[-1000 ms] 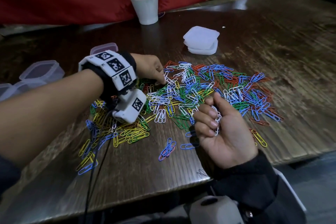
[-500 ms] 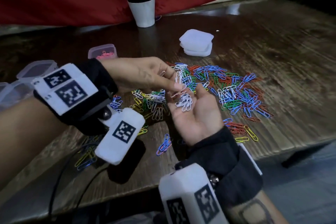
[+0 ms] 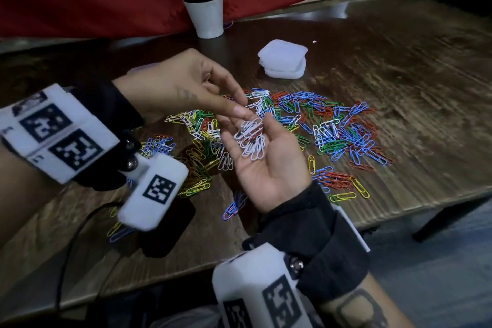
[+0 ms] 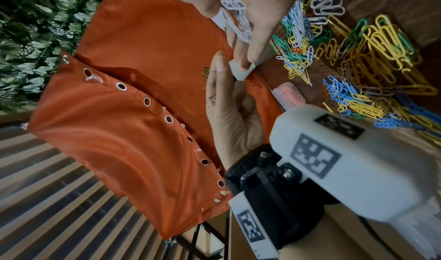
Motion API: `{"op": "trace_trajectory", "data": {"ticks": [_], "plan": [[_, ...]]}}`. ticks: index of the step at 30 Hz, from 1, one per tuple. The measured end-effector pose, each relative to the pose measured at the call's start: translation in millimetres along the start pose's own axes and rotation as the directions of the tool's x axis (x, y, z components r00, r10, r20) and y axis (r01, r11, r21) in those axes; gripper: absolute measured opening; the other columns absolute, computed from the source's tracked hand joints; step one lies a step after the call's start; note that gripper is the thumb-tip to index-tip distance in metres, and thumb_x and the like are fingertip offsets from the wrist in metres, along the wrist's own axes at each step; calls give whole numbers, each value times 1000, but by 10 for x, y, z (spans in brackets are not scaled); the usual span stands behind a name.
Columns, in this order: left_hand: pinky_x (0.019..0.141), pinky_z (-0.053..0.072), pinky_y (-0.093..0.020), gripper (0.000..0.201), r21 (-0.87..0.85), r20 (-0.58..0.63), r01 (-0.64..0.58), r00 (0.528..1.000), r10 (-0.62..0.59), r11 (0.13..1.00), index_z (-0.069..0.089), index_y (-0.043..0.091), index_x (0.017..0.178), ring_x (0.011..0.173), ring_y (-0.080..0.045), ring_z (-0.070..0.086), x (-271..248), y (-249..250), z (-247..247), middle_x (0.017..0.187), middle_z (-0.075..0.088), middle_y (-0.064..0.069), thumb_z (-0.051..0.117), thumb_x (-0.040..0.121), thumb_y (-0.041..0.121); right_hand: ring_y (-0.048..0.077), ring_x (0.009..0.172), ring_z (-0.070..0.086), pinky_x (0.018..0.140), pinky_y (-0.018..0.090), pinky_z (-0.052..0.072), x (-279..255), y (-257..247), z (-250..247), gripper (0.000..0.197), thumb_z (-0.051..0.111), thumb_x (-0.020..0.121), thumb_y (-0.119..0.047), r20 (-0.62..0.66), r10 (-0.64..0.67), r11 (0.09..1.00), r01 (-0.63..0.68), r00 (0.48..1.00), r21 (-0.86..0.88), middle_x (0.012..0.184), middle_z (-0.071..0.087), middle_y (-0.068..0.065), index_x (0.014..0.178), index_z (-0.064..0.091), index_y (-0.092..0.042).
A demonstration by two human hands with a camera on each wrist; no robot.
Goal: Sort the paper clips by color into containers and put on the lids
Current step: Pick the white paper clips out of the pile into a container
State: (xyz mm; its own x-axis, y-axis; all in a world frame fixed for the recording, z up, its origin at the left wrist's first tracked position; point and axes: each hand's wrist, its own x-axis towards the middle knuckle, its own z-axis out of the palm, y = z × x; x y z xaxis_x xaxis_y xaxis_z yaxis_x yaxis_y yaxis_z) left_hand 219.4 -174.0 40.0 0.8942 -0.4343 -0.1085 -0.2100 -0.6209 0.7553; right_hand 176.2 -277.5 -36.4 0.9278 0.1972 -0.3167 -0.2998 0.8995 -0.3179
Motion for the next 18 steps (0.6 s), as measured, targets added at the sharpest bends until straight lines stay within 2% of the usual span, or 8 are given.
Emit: {"op": "trace_trajectory", "data": {"ticks": [2, 5, 7, 10, 12, 15, 16, 18], "plan": [[38, 20, -7, 26, 135, 11, -82, 997, 81, 987, 70, 7, 83, 32, -2, 26, -7, 30, 57, 32, 28, 10, 76, 64, 24, 14, 72, 55, 71, 24, 46, -5, 2, 12, 38, 27, 100, -33, 10, -4, 999, 3, 1000, 40, 71, 61, 3, 93, 55, -8], [38, 20, -11, 13, 328, 20, -114, 993, 114, 938, 72, 16, 79, 35, -6, 26, -9, 53, 57, 36, 31, 6, 79, 69, 20, 12, 69, 58, 76, 27, 47, -27, -7, 21, 44, 28, 100, -35, 44, -26, 995, 22, 999, 98, 64, 64, 3, 85, 57, -6], [38, 21, -9, 11, 333, 11, -119, 992, 123, 935, 73, 15, 80, 36, -5, 27, -9, 27, 23, 38, 35, 6, 78, 71, 18, 11, 74, 58, 83, 28, 46, -45, -6, 23, 43, 27, 100, -37, 49, -24, 995, 19, 999, 94, 70, 65, 2, 88, 57, -8], [42, 27, -6, 12, 232, 24, -129, 992, 127, 964, 73, 13, 81, 43, -3, 33, -49, -16, 15, 48, 50, -21, 76, 72, 20, 13, 80, 56, 83, 27, 43, -45, 8, 16, 44, 27, 100, -38, 58, -15, 996, 9, 998, 90, 81, 62, 4, 92, 57, -8], [48, 36, -8, 13, 248, 31, -137, 991, 134, 959, 73, 16, 78, 48, -7, 52, -78, -43, 53, 61, 67, -14, 78, 69, 23, 13, 75, 52, 72, 23, 37, -38, 28, 12, 44, 26, 99, -38, 63, -16, 996, 10, 998, 88, 83, 61, 5, 92, 57, -8], [63, 48, -23, 14, 349, 33, -120, 993, 115, 930, 73, 15, 76, 67, -18, 69, -104, -81, 111, 68, 71, -6, 79, 67, 24, 13, 71, 51, 68, 21, 32, -31, 52, 1, 45, 27, 99, -39, 70, -15, 994, 7, 997, 107, 76, 59, 6, 84, 55, -7], [63, 50, -24, 13, 360, 35, -116, 993, 111, 926, 73, 14, 77, 65, -16, 69, -105, -85, 123, 69, 71, -7, 79, 69, 22, 13, 71, 51, 68, 21, 33, -31, 63, -5, 45, 27, 99, -39, 73, -16, 994, 8, 997, 111, 75, 59, 7, 83, 55, -7], [48, 41, -10, 10, 355, 32, -130, 991, 127, 926, 72, 11, 77, 47, 1, 59, -116, -79, 144, 65, 69, -9, 78, 71, 16, 13, 73, 52, 67, 19, 36, -35, 81, -13, 44, 26, 99, -39, 69, -18, 994, 10, 997, 113, 75, 61, 6, 85, 55, -8]]}}
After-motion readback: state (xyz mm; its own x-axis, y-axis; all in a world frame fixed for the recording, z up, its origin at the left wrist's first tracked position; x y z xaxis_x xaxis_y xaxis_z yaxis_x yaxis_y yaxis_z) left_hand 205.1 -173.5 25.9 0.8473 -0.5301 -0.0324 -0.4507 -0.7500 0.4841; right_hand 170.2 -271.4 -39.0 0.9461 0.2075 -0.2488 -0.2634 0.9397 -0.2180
